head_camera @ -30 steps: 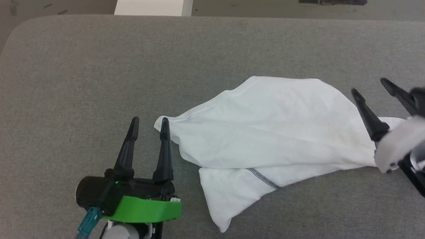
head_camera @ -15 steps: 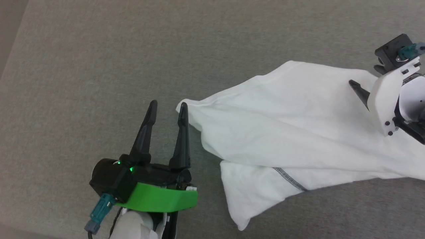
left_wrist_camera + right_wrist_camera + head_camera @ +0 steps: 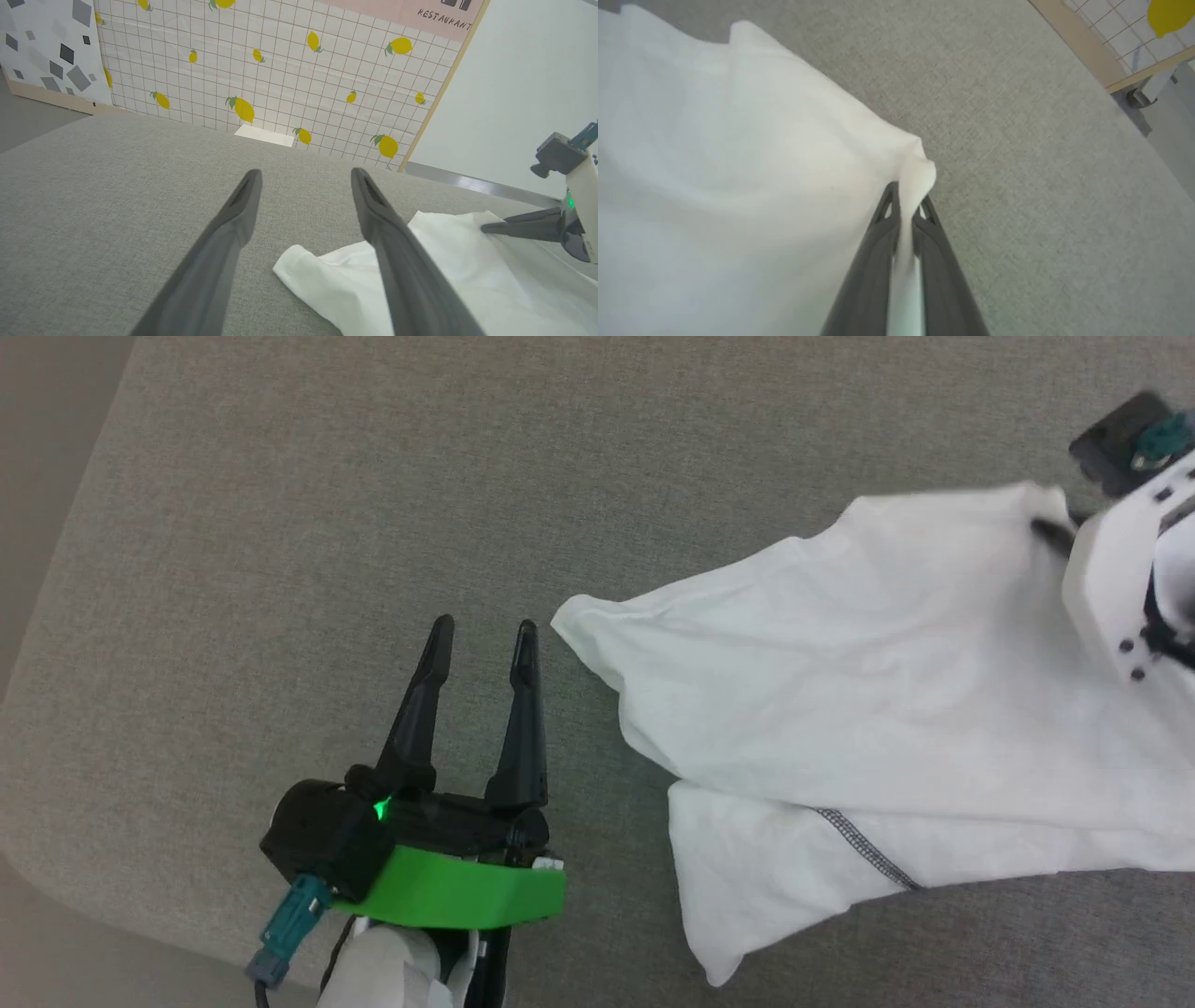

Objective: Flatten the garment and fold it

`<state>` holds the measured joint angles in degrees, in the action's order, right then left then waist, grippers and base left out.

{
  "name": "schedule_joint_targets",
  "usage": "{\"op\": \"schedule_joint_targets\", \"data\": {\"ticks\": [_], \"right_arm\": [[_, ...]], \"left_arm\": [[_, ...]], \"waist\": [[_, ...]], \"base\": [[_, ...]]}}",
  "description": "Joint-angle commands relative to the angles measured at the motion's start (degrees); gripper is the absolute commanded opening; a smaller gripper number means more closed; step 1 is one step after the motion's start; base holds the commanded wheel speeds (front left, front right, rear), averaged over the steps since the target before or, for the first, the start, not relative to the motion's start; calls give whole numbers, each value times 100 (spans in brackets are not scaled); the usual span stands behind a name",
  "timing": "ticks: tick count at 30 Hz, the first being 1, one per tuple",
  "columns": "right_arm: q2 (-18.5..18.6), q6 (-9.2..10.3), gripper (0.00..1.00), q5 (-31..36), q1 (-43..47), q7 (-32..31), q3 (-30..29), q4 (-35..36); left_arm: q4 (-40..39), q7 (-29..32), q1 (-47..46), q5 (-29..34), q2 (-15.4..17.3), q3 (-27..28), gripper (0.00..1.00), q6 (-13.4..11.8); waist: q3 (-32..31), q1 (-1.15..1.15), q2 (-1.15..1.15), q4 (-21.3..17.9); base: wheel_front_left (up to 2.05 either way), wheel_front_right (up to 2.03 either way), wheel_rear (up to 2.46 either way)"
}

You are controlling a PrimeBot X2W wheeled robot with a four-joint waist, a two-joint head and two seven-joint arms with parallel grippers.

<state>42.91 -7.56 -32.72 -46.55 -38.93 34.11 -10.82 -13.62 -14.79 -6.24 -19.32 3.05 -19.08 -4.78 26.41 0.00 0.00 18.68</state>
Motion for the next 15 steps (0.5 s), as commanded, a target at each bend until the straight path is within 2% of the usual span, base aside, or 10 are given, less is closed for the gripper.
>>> {"op": "schedule_joint_targets", "data": {"ticks": [1, 8, 13, 15], "right_arm": [[29, 8, 0, 128, -302, 147, -26, -8], [204, 8, 0, 789, -1491, 634, -326, -320], [439, 8, 0, 1689, -2108, 1094, -669, -944], [415, 8, 0, 1936, -2138, 1258, -846, -1176]], "left_arm": [[-22, -21, -59, -40, -17, -7, 100, -25], [-102, -21, -166, -118, -17, -168, 100, -15], [-74, -21, -268, -221, -17, -354, 100, -31], [-62, -21, -288, -245, -17, -403, 100, -42]], "waist": [[25, 0, 0, 34], [306, 0, 0, 275], [509, 0, 0, 571], [547, 0, 0, 638]], "base": [[0, 0, 0], [0, 0, 0], [0, 0, 0], [0, 0, 0]]}}
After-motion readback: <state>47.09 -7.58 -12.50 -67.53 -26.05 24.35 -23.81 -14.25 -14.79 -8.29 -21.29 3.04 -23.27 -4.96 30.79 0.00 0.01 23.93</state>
